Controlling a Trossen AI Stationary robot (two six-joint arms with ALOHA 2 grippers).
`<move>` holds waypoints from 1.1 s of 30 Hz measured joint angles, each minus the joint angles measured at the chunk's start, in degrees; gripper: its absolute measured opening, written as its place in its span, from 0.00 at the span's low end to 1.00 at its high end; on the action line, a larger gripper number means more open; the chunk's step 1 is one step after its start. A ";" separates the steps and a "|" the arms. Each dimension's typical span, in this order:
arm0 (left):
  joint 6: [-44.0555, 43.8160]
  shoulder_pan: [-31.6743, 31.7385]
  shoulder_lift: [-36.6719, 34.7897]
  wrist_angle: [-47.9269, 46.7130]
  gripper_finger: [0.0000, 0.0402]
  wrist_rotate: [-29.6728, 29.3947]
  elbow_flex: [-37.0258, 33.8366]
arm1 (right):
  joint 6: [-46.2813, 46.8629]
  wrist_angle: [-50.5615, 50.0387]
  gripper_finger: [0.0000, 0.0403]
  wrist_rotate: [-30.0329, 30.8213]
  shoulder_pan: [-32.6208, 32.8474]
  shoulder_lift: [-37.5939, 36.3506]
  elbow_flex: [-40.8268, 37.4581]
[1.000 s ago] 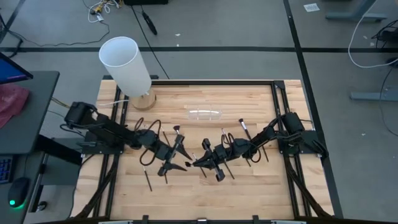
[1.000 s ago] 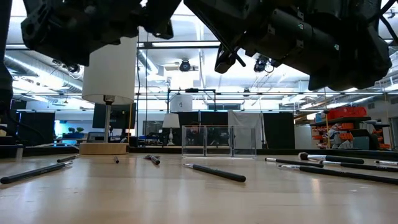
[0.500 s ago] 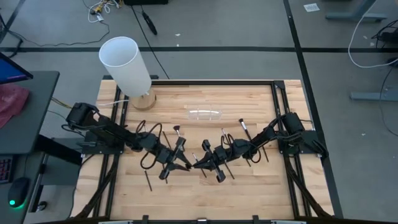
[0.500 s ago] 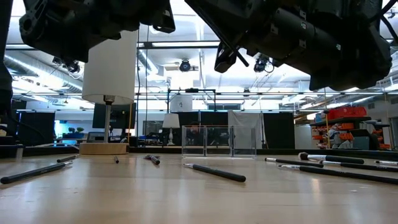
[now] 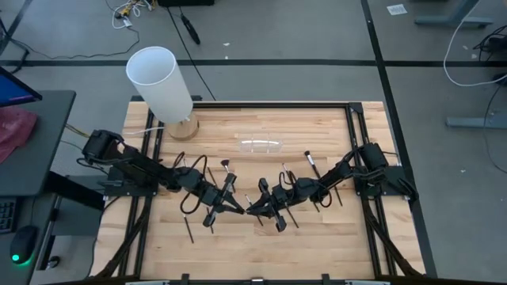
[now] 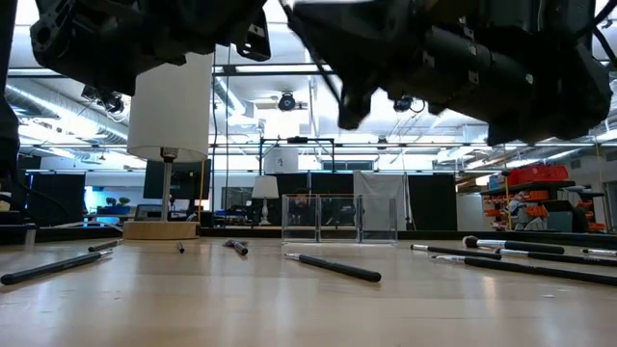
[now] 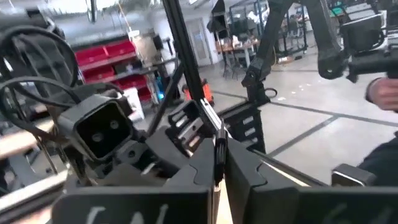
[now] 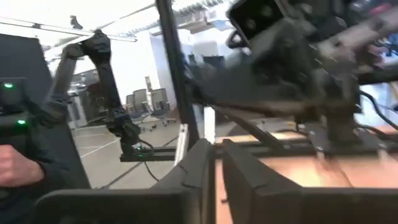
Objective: Put items in baskets/containers
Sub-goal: Put the black brow brush into the transparent organizer
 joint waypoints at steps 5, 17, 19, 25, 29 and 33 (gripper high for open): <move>-1.18 -0.17 -4.85 -7.66 0.04 -3.70 0.09 | 2.79 -1.21 0.27 9.35 -0.78 -3.73 -8.07; -4.24 7.54 -12.85 -39.78 0.04 -26.14 9.44 | 5.90 -26.21 0.39 37.00 7.76 -24.57 -18.50; -4.58 10.33 -12.66 -44.29 0.04 -26.94 12.00 | 6.36 -31.90 0.37 39.93 9.45 -25.58 -16.78; -7.13 20.00 -12.44 -50.37 0.04 -24.23 17.04 | 7.47 -39.25 0.32 41.13 12.11 -23.42 -12.07; -9.79 27.22 -12.44 -53.06 0.04 -17.81 18.38 | 7.58 -39.08 0.29 41.27 12.61 -21.38 -10.72; -11.47 33.33 -12.32 -52.90 0.04 -14.49 17.29 | 7.73 -38.07 0.27 41.26 12.61 -19.53 -10.29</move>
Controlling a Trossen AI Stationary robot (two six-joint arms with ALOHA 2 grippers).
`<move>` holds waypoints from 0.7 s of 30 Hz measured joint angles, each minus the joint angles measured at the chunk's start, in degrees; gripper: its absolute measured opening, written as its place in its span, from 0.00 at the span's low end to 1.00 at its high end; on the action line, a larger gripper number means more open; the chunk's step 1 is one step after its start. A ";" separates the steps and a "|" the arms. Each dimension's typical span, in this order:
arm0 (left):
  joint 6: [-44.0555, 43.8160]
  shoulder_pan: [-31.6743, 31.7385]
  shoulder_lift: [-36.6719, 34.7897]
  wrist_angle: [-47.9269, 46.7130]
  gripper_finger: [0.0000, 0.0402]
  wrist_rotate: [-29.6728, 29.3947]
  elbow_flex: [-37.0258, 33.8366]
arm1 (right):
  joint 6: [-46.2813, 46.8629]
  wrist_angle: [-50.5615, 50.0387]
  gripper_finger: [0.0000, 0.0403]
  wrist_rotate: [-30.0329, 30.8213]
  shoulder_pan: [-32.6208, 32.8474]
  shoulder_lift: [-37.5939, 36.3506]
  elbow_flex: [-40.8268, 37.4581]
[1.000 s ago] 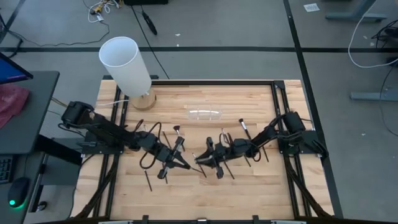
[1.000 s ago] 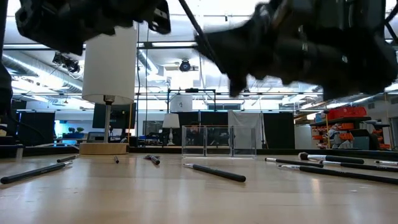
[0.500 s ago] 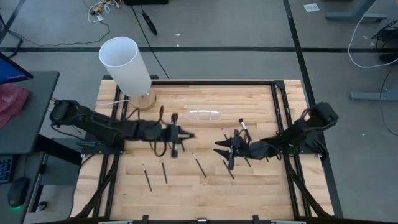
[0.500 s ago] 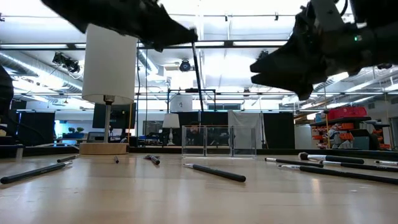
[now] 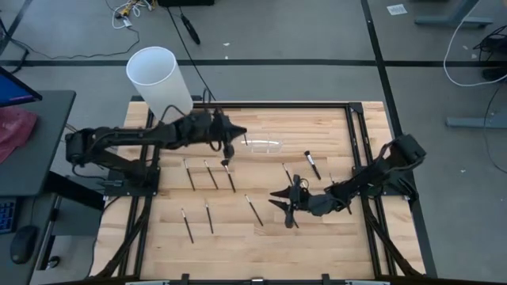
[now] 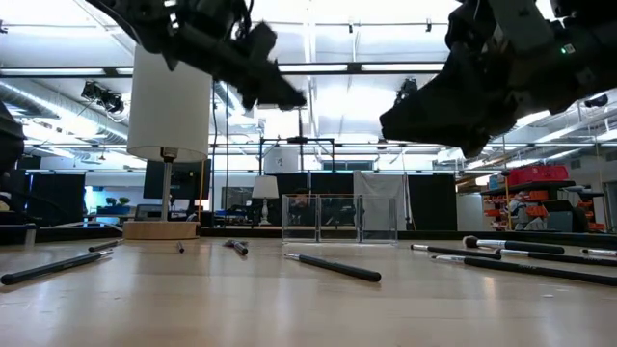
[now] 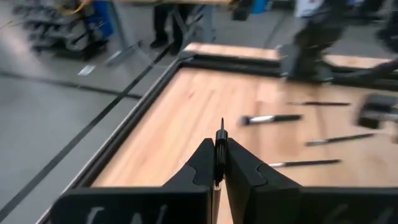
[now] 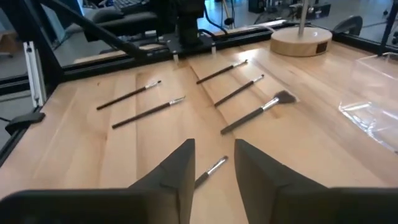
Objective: Put items in baskets/containers
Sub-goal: Put the black brow brush into the transparent organizer
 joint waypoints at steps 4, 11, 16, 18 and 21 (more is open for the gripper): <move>-1.44 4.27 0.04 2.61 0.05 1.13 -2.47 | 0.11 2.04 0.27 0.03 -0.17 1.50 0.06; -7.26 7.88 0.08 14.67 0.05 4.61 -9.63 | -0.43 4.13 0.26 0.04 -1.24 1.88 0.06; -8.34 8.25 0.08 17.70 0.05 4.53 -12.35 | -0.99 4.71 0.26 0.04 -2.25 1.88 0.04; -8.55 8.25 0.57 18.75 0.05 4.49 -12.76 | -0.99 4.86 0.26 0.02 -2.69 1.88 0.04; -8.84 8.23 2.82 21.02 0.05 4.53 -12.81 | -0.99 5.23 0.26 0.03 -3.32 1.88 0.04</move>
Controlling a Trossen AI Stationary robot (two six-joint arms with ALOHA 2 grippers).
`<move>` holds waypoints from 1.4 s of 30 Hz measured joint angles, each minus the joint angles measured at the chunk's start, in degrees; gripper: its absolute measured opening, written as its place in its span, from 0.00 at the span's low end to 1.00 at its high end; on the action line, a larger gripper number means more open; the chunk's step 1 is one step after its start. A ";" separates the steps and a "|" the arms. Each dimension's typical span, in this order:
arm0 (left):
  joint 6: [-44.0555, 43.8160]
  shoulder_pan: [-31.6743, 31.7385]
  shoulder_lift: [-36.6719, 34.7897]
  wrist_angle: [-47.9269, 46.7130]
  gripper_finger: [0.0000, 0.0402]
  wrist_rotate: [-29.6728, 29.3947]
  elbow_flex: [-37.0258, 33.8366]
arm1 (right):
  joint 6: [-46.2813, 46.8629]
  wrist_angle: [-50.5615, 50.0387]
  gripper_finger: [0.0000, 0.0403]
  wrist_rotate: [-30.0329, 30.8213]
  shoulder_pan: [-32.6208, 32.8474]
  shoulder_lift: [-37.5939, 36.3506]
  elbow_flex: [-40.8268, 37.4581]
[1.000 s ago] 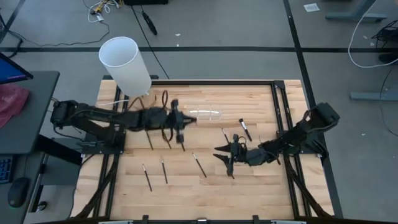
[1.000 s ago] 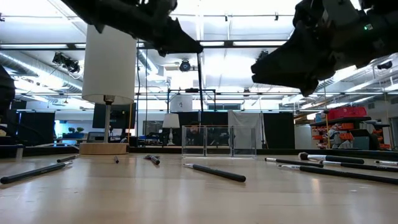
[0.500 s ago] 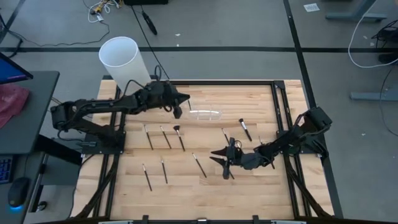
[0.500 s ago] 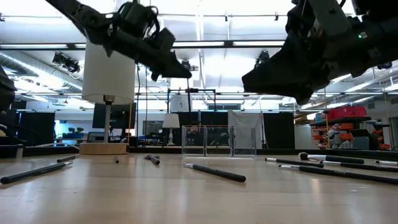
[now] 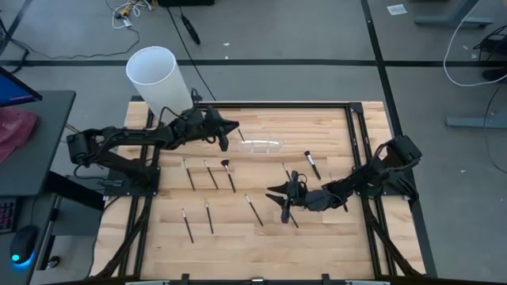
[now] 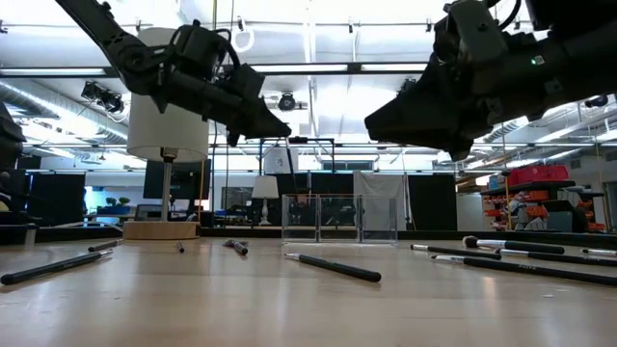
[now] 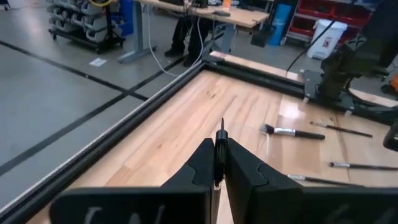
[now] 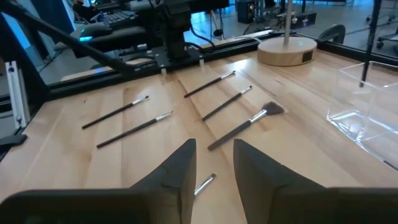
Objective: Put items in baskets/containers
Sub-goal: Put the black brow brush into the transparent organizer, then put the black eyeshadow brush into the transparent organizer
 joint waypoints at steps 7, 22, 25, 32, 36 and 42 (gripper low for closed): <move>-1.47 0.02 6.54 5.52 0.06 -0.91 0.01 | 0.11 0.29 0.26 -0.01 -0.57 0.00 0.00; -2.98 0.04 14.03 11.31 0.08 -1.53 0.09 | 0.70 0.36 0.26 -0.05 -0.57 0.00 -0.02; -3.05 0.02 14.05 11.27 0.08 -1.66 0.09 | 0.70 0.36 0.26 -0.05 -0.57 0.00 -0.02; -3.36 -0.02 14.29 9.48 0.19 -1.30 -0.08 | 0.70 0.35 0.26 -0.05 -0.57 0.00 -0.02; -3.04 0.04 14.20 9.31 0.29 -1.92 -0.02 | 0.69 0.35 0.26 -0.05 -0.57 0.00 -0.02; -0.99 0.89 13.56 9.85 0.40 -1.95 0.00 | 0.69 0.34 0.26 -0.05 -0.57 0.00 -0.02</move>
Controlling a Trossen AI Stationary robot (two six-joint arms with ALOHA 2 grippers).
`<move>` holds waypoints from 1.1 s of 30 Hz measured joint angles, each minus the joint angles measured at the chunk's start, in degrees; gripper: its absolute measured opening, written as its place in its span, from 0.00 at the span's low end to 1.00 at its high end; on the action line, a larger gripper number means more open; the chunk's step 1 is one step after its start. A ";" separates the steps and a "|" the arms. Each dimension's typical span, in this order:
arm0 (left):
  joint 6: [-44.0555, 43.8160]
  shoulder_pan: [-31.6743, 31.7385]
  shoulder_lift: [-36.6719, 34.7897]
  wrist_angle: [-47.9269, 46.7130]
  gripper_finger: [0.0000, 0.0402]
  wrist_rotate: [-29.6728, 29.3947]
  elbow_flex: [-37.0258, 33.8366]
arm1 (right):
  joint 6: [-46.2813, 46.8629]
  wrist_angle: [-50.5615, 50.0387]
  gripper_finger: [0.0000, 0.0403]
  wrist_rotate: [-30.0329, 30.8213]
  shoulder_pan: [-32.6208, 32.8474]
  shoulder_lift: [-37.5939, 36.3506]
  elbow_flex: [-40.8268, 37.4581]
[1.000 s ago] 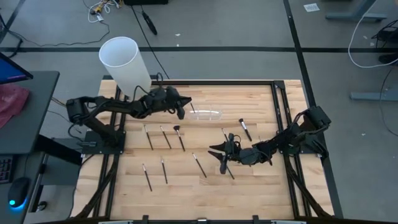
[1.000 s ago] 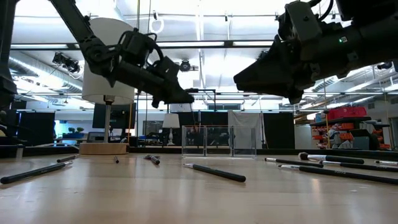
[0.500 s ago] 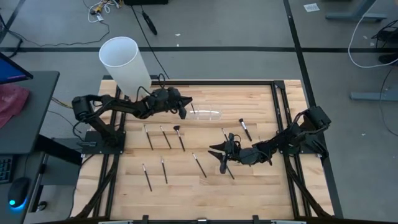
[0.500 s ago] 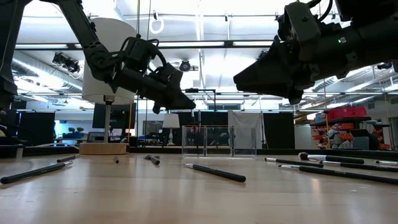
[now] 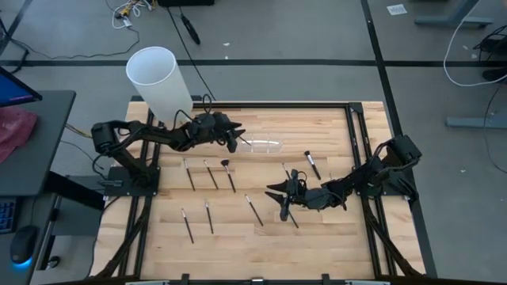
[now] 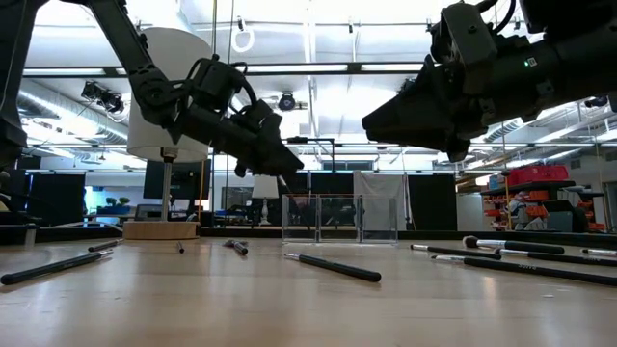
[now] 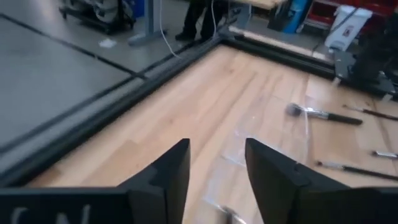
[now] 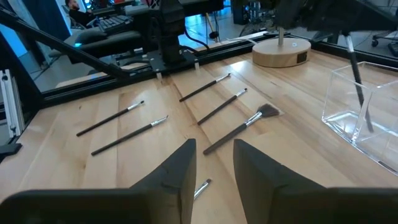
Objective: Put items in baskets/containers
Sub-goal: Put the black eyeshadow brush into the transparent organizer
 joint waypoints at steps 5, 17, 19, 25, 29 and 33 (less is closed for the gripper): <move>2.27 0.81 -2.32 -0.21 0.45 0.09 0.01 | -0.01 -0.02 0.26 0.00 0.00 0.00 -0.02; 7.19 -4.94 -19.54 -12.72 0.42 7.90 0.01 | 0.01 -0.03 0.26 0.01 -0.95 0.00 -0.02; 7.71 -7.39 -22.94 -19.12 0.40 7.54 0.01 | 0.01 -0.04 0.26 0.02 -0.96 0.00 -0.02; 7.09 -18.25 -29.12 -38.32 0.33 -1.31 0.01 | 0.01 -0.09 0.26 0.00 -0.96 0.00 -0.02; 3.94 -27.88 -29.59 -39.22 0.28 -11.26 -2.38 | 2.87 -0.11 0.26 0.01 -0.97 0.00 -0.02; 0.52 -36.63 -29.52 -32.65 0.24 -19.59 -7.02 | 8.20 -0.62 0.26 -0.03 -1.14 0.02 -0.02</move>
